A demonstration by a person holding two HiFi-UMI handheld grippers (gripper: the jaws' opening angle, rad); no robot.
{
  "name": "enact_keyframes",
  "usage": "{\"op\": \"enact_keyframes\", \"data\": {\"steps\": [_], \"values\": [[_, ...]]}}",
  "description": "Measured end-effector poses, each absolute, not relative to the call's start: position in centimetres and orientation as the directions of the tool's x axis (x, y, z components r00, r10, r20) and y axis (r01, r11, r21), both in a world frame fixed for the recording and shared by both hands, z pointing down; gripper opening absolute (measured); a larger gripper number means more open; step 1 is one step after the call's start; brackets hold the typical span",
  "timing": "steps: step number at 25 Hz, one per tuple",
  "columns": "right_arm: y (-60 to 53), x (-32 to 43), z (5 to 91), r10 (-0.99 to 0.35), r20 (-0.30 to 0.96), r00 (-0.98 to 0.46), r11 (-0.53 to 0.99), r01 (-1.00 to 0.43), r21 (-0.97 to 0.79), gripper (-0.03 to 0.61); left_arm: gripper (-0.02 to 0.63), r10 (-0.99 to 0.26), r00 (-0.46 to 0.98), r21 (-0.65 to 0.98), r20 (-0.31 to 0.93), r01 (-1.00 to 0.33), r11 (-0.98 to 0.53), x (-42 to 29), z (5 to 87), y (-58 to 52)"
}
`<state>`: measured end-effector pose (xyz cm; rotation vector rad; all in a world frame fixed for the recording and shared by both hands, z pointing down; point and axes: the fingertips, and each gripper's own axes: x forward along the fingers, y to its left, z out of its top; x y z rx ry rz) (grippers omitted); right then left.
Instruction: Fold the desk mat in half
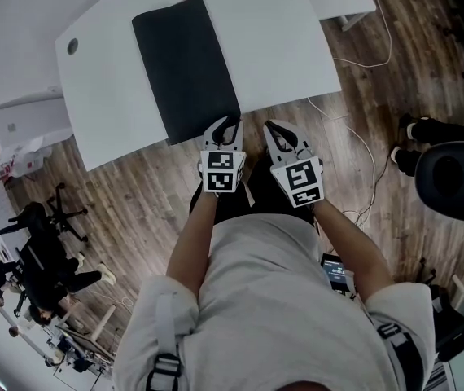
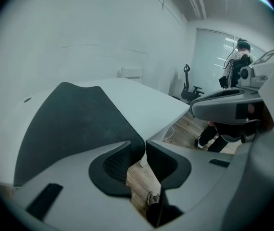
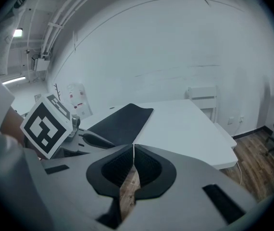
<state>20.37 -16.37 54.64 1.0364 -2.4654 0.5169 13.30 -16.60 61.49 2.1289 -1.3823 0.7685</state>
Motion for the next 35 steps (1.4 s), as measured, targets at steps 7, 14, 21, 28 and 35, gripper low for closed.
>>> {"op": "enact_keyframes", "data": {"steps": [7, 14, 21, 28, 35], "values": [[-15.4, 19.0, 54.3, -0.569, 0.504, -0.650, 0.674, -0.720, -0.167, 0.040, 0.095, -0.642, 0.365, 0.163, 0.674, -0.922, -0.352, 13.5, 61.4, -15.7], [-15.3, 17.3, 53.0, -0.570, 0.489, -0.660, 0.691, -0.708, -0.149, 0.040, 0.093, -0.706, 0.335, 0.169, 0.624, -0.940, -0.296, 11.6, 58.7, -14.7], [-14.2, 14.3, 49.2, -0.571, 0.425, -0.702, 0.726, -0.674, -0.138, 0.040, 0.023, -0.814, 0.283, 0.152, 0.507, -0.959, -0.238, 8.9, 52.7, -13.6], [-12.2, 11.1, 43.5, -0.589, 0.306, -0.748, 0.761, -0.641, -0.101, 0.040, 0.011, -0.922, 0.195, 0.096, 0.334, -0.980, -0.173, 5.7, 44.2, -10.5], [-8.9, 9.9, 37.9, -0.595, 0.211, -0.776, 0.783, -0.618, -0.064, 0.040, 0.011, -0.957, 0.133, 0.066, 0.256, -0.991, -0.120, 4.2, 39.9, -6.3]]}}
